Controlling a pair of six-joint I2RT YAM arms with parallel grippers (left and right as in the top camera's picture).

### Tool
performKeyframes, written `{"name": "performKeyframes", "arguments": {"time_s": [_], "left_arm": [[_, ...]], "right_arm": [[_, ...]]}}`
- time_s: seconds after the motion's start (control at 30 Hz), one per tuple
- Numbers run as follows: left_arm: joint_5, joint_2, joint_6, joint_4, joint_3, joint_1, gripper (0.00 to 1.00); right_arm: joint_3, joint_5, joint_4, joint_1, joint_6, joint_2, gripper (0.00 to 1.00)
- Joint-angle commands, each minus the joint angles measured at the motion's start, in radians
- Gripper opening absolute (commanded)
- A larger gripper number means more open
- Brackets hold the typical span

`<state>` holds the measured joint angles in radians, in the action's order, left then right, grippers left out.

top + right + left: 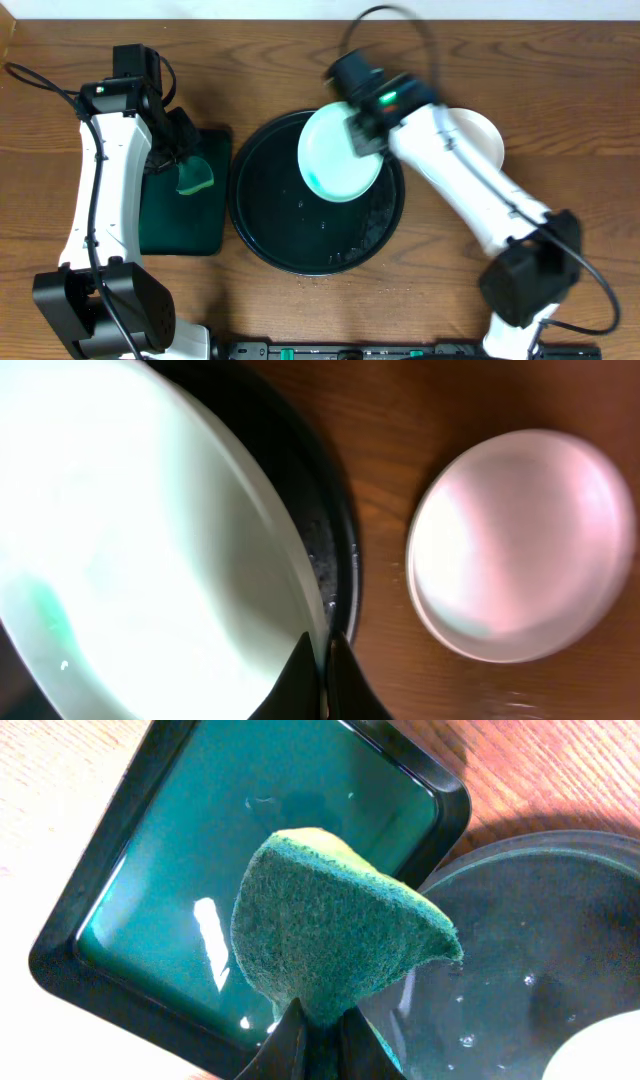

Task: Clean dirty plates on tray and stack at the side
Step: 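Lift the green plate with the right gripper and carry it onto the stack, then release the green plate on the stack and raise the right gripper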

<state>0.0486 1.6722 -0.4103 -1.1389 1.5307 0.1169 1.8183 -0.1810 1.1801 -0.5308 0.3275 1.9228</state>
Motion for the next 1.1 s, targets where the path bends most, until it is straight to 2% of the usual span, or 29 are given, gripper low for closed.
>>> {"name": "performKeyframes", "arguments": {"time_s": [0.0,0.1,0.27,0.4,0.6,0.63,0.7,0.73,0.8,0.83,1.07], "left_arm": [[-0.009,0.002,0.018,-0.001,-0.005,0.002,0.07],[-0.008,0.002,0.034,-0.015,-0.011,0.002,0.07],[-0.011,0.002,0.048,-0.012,-0.035,0.002,0.07],[-0.012,0.002,0.048,-0.008,-0.035,0.003,0.07],[-0.012,0.002,0.051,-0.005,-0.035,0.003,0.07],[-0.012,0.002,0.052,-0.005,-0.035,0.003,0.07],[-0.012,0.002,0.059,-0.005,-0.035,0.003,0.07],[-0.011,0.002,0.059,-0.005,-0.035,0.003,0.07],[-0.011,0.002,0.065,-0.006,-0.035,0.003,0.07],[-0.011,0.002,0.077,-0.008,-0.035,0.003,0.07],[-0.013,0.002,0.225,-0.032,-0.035,0.003,0.07]], "right_arm": [[0.008,0.242,0.011,0.213,-0.035,-0.079,0.01],[-0.012,0.237,0.002,0.408,-0.026,-0.067,0.01],[-0.120,0.235,-0.093,0.600,-0.025,-0.031,0.01],[-0.266,0.237,-0.202,0.668,-0.006,-0.023,0.01],[-0.441,0.239,-0.348,0.660,-0.007,-0.023,0.02],[-0.460,0.239,-0.370,0.657,-0.007,-0.023,0.05],[-0.492,0.244,-0.406,0.653,-0.007,-0.023,0.17],[-0.494,0.255,-0.404,0.651,-0.010,-0.023,0.19],[-0.489,0.303,-0.393,0.646,-0.037,-0.025,0.32],[-0.482,0.324,-0.382,0.643,-0.042,-0.029,0.35],[-0.260,0.339,-0.175,0.583,-0.121,-0.036,0.56]]}}
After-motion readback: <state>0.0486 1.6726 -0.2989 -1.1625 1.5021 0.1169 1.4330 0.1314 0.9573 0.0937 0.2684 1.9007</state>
